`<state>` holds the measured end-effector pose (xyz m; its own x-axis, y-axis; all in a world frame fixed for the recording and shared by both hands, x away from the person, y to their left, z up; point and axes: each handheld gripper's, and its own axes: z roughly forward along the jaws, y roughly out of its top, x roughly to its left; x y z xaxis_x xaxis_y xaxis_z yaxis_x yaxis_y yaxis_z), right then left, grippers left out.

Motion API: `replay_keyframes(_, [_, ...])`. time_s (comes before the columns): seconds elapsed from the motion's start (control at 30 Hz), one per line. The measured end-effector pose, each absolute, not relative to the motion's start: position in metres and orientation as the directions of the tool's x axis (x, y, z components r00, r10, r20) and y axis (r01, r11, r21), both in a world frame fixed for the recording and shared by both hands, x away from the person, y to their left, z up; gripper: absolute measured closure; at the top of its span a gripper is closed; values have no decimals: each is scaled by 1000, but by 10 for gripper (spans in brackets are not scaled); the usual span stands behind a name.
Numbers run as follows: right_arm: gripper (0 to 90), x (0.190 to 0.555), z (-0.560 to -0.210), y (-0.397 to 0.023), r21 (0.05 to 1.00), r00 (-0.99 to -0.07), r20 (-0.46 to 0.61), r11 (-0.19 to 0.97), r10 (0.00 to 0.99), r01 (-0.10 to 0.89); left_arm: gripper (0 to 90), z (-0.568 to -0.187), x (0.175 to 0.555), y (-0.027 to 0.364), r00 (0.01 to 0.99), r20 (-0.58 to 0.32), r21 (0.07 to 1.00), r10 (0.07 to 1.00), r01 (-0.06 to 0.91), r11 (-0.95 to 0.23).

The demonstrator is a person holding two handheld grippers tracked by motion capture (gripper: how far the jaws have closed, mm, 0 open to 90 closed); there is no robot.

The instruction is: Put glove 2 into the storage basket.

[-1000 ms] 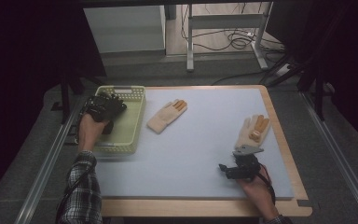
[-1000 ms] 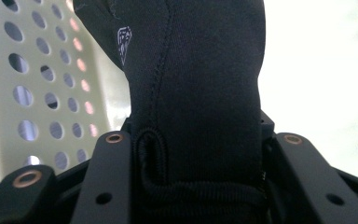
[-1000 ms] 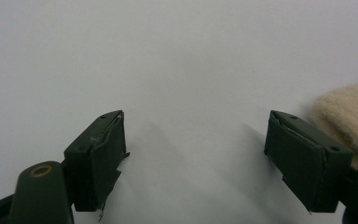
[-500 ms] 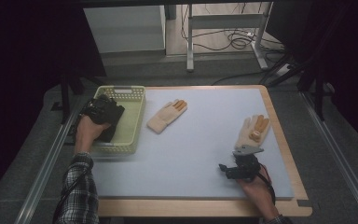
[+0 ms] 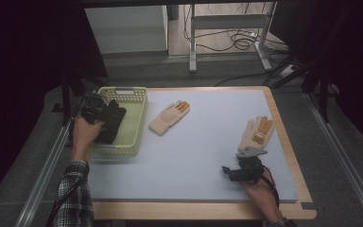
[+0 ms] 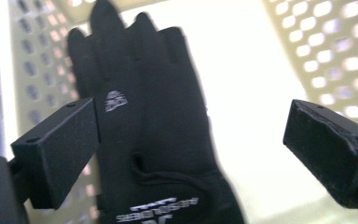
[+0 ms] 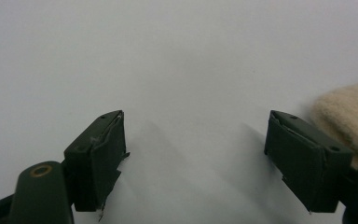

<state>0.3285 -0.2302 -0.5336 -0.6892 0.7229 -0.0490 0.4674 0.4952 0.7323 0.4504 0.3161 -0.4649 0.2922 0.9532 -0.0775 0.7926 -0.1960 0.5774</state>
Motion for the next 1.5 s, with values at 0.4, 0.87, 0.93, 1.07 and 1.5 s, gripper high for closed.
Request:
replay_keyframes(0.4, [201, 328, -534, -230, 732, -689, -49, 496, 723, 467, 23, -451, 426, 288, 418, -65, 656, 906, 702, -277])
replay_keyframes(0.87, [201, 328, -533, -230, 730, -690, -51, 498, 722, 468, 26, -438, 387, 251, 552, -46, 724, 832, 593, -353])
replay_keyframes(0.93, [201, 328, -533, -230, 730, -690, -51, 498, 722, 468, 26, -436, 380, 241, 578, -37, 733, 815, 570, -370])
replay_keyframes(1.07, [201, 328, -533, -230, 730, -689, -49, 497, 723, 469, 26, -437, 367, 221, 623, -11, 738, 782, 532, -414])
replay_keyframes(1.5, [201, 328, -533, -230, 730, -689, -49, 497, 723, 469, 25, -460, 327, 168, 722, 30, 748, 692, 443, -494])
